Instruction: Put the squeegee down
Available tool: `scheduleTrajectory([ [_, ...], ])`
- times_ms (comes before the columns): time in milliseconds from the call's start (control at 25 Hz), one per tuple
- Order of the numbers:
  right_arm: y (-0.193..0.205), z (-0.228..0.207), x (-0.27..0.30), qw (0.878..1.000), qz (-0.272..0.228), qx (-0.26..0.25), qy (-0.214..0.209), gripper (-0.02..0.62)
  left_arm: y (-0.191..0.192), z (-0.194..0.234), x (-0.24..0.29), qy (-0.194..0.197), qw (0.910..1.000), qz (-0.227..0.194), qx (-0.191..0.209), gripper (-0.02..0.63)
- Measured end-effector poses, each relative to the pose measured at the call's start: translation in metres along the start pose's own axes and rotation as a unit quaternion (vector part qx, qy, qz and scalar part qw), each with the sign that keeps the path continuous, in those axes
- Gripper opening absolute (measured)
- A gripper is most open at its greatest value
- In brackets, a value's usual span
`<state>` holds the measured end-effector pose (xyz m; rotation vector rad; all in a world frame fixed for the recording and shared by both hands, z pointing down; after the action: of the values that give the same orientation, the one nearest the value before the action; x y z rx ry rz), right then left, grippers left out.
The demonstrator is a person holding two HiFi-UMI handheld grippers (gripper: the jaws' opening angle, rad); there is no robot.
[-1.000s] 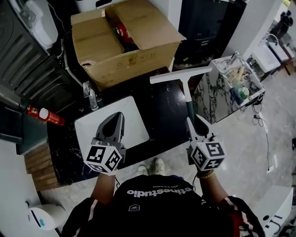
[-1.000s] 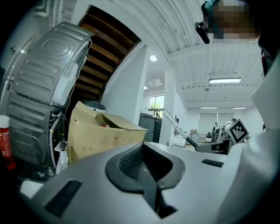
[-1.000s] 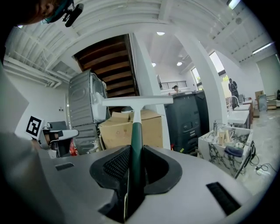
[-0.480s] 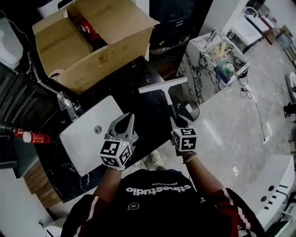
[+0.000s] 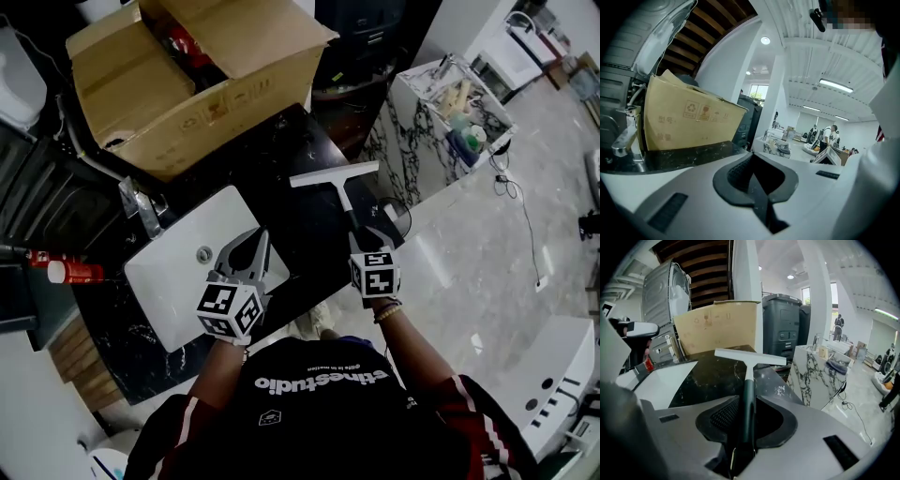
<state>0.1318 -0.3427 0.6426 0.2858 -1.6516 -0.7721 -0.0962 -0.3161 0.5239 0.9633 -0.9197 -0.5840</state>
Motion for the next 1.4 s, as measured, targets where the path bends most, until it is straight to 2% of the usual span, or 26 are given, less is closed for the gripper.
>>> scheduleTrajectory([
  [200,-0.020,-0.001,-0.012,0.999,-0.034,-0.006,-0.006,0.140,-0.012,0.012,-0.022,-0.020,0.9995,-0.022,-0.006,0.014],
  [320,-0.053,0.004,-0.042,0.996,-0.086,-0.008,-0.010,0.140,-0.025,0.022,-0.044,-0.037,0.9983,-0.044,-0.004,0.014],
  [440,-0.094,0.020,-0.081,0.988,-0.152,-0.014,-0.029,0.140,-0.042,0.033,-0.073,-0.061,0.9955,-0.072,-0.002,0.014],
  [560,-0.134,0.044,-0.123,0.974,-0.218,-0.022,-0.060,0.133,-0.063,0.042,-0.105,-0.081,0.9913,-0.104,0.002,0.014],
  [640,-0.155,0.064,-0.152,0.961,-0.261,-0.027,-0.087,0.101,-0.077,0.045,-0.127,-0.089,0.9884,-0.123,0.007,0.014],
  [720,-0.171,0.084,-0.180,0.945,-0.305,-0.032,-0.115,0.061,-0.091,0.046,-0.147,-0.093,0.9853,-0.142,0.015,0.014],
  [840,-0.181,0.108,-0.212,0.925,-0.349,-0.048,-0.146,0.043,-0.109,0.044,-0.169,-0.095,0.9808,-0.168,0.031,0.014],
  [1040,-0.183,0.131,-0.241,0.912,-0.369,-0.075,-0.162,0.038,-0.127,0.035,-0.185,-0.090,0.9766,-0.189,0.049,0.014],
  [1400,-0.178,0.147,-0.251,0.913,-0.360,-0.086,-0.174,0.038,-0.121,0.038,-0.202,-0.099,0.9755,-0.192,0.041,0.014],
])
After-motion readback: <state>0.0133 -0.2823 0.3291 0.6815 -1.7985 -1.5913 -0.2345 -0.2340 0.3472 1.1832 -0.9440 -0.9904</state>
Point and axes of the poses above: the fingertips, and each gripper's own axes: x forward along the fingers, z to its left, y out of its underside, the point moved 3 cm from there along -x, backward along the fingers, and after that the axes turned 8 degrees about z, right-handed, at the moved point
